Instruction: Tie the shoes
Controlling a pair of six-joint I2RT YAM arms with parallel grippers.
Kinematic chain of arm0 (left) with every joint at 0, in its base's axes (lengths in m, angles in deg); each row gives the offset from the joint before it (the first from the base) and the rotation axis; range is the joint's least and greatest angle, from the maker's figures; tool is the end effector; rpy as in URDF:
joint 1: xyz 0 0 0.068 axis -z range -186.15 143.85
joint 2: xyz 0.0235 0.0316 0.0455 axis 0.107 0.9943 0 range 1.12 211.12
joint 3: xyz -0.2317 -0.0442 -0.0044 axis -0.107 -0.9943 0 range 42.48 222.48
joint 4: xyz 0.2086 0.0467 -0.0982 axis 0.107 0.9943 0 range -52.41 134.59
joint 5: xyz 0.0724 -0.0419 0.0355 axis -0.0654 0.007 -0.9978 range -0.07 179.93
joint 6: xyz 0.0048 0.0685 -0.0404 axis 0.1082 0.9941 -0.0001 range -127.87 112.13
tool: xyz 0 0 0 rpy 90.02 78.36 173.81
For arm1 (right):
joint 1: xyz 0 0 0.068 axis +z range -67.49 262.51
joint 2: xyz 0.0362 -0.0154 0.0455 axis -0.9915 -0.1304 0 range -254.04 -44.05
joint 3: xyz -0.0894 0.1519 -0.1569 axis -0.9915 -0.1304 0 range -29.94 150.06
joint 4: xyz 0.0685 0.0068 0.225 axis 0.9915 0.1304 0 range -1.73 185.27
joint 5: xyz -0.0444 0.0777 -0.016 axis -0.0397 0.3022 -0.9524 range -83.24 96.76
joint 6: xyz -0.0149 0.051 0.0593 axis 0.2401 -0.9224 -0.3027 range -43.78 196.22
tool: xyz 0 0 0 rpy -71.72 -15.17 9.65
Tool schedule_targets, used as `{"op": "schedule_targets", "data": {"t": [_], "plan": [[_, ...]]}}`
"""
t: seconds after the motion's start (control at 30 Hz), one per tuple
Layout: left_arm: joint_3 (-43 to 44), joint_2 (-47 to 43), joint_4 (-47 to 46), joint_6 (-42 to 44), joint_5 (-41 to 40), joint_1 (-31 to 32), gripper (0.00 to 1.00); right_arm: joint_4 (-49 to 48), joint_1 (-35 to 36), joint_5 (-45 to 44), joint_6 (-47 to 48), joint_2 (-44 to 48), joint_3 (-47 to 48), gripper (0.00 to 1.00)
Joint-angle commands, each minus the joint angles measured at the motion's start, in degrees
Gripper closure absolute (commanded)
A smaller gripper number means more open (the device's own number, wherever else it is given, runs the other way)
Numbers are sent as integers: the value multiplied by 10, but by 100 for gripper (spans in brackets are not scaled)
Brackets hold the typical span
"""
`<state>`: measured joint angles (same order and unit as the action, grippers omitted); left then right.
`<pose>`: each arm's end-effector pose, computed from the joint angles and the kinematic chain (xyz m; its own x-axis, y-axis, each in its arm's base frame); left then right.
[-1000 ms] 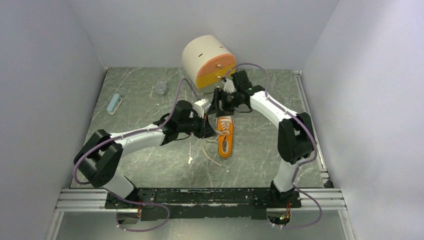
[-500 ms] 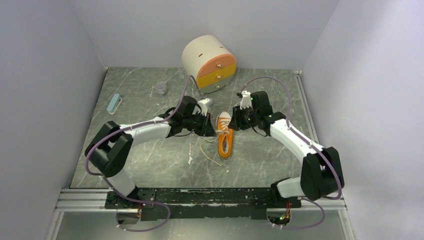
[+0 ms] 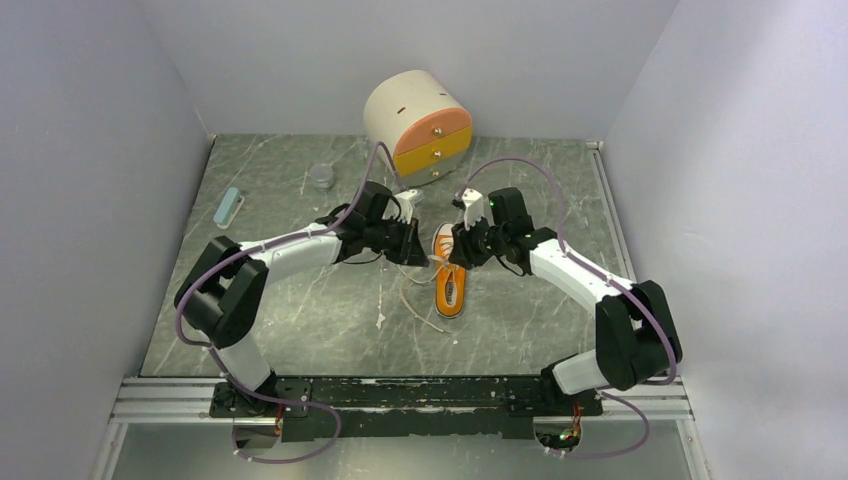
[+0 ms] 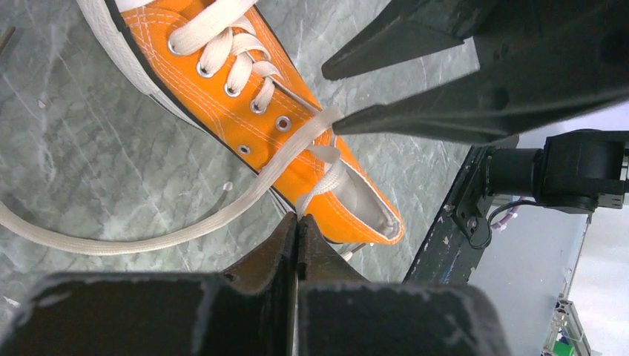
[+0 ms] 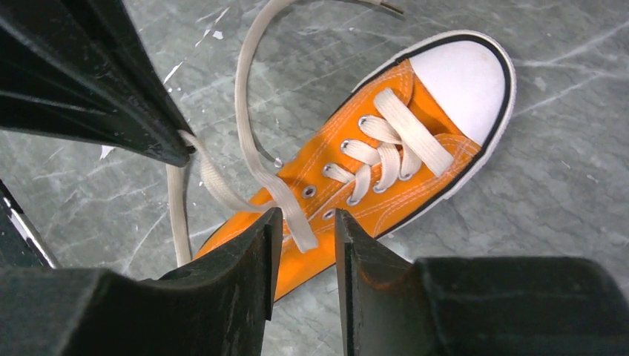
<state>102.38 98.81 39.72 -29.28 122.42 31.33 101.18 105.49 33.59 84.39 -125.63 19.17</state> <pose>0.2628 -0.2479 0.1671 -0.7809 0.2105 -0.5882 0.5962 0.5325 -0.6009 0.2615 0.1444 0.1747 -0.5578 -0.3743 -0.7408 -0.7268 0.6513 0.2182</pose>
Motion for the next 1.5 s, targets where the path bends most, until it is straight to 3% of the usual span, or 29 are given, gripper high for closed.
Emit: {"op": "schedule_targets", "data": {"t": [0.0, 0.33, 0.63, 0.9, 1.03, 1.47], "plan": [[33, 17, 26, 17, 19, -8, 95, -9, 16, -4, 36, -13, 2, 64], [53, 34, 36, 13, 20, -13, 95, -4, 21, -27, 52, -15, 0, 64], [101, 78, 66, 17, 14, -14, 95, -31, 20, -12, 57, 5, -15, 100], [194, 148, 91, 28, 5, -15, 94, -67, 20, 21, 63, 48, -48, 100], [251, 203, 111, 33, 49, -11, 94, -86, 20, 24, 60, 57, -55, 100], [208, 211, 24, 24, 151, 25, 92, -145, 20, -31, 22, 87, -88, 100]]}}
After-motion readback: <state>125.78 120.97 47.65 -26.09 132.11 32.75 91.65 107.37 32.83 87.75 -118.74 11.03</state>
